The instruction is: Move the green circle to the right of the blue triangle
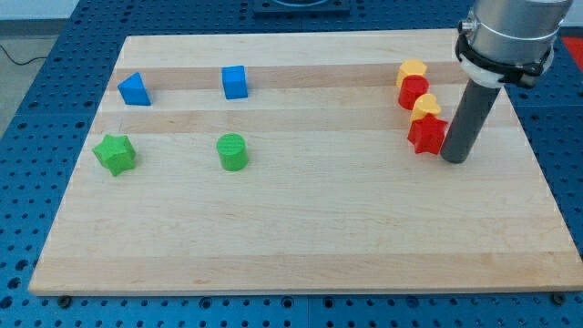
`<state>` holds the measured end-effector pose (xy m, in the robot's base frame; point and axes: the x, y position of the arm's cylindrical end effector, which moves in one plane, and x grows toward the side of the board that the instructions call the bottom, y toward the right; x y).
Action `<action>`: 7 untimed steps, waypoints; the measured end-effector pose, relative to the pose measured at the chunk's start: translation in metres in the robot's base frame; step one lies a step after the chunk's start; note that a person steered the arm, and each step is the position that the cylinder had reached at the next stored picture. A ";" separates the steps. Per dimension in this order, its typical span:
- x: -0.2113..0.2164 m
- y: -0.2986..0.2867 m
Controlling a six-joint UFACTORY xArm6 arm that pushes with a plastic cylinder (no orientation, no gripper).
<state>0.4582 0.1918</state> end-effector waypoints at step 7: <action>0.059 -0.274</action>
<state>0.5169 -0.0824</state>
